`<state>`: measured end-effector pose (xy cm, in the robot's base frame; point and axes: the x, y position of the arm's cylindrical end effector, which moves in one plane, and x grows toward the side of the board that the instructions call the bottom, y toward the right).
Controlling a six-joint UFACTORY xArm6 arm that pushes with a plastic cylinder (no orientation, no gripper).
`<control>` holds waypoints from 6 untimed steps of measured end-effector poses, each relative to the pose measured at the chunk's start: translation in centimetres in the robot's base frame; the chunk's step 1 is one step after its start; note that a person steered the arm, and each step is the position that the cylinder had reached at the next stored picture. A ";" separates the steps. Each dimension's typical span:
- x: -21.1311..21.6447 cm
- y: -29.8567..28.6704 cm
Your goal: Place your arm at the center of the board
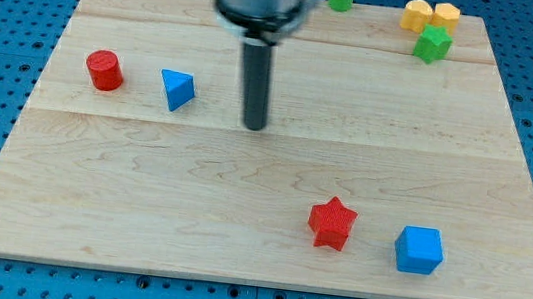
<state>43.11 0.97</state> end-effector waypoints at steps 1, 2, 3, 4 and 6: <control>0.1 11.6; 1.6 21.1; 0.3 17.1; -1.0 9.0; -4.0 -4.6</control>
